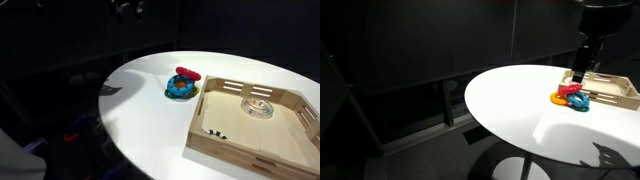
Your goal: Take the clear ring off of the tray
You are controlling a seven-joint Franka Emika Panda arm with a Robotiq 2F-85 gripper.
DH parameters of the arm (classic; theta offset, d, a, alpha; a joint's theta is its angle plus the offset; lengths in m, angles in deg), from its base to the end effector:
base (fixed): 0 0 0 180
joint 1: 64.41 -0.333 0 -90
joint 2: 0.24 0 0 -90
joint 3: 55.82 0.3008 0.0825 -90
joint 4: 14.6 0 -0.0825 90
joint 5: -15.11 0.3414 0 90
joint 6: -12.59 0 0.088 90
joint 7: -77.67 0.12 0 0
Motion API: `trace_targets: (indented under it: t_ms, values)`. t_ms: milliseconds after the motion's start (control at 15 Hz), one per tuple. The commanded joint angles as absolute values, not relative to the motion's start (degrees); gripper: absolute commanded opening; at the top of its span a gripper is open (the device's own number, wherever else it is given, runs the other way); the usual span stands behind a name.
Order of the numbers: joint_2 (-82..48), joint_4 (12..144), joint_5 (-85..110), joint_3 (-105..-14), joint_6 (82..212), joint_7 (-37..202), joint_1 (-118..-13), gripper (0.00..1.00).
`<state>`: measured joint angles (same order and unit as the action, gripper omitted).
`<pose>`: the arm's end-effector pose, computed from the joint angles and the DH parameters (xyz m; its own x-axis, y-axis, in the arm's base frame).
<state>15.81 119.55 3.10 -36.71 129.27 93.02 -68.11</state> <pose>0.3941 0.1545 0.4307 0.9764 0.2155 0.0171 0.2026 -0.9398 0.2752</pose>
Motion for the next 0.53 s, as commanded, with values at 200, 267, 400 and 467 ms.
trace_targets:
  t_ms: [200,267,400,467]
  values:
    - [15.6,119.4,2.5,-38.5,129.0,93.5,-70.1,1.0]
    - [15.5,119.0,2.7,-38.7,129.1,93.9,-70.0,1.0]
    - [15.2,118.0,3.2,-39.7,128.9,93.8,-70.2,1.0]
    - [15.0,117.4,3.4,-40.1,128.8,93.8,-70.2,1.0]
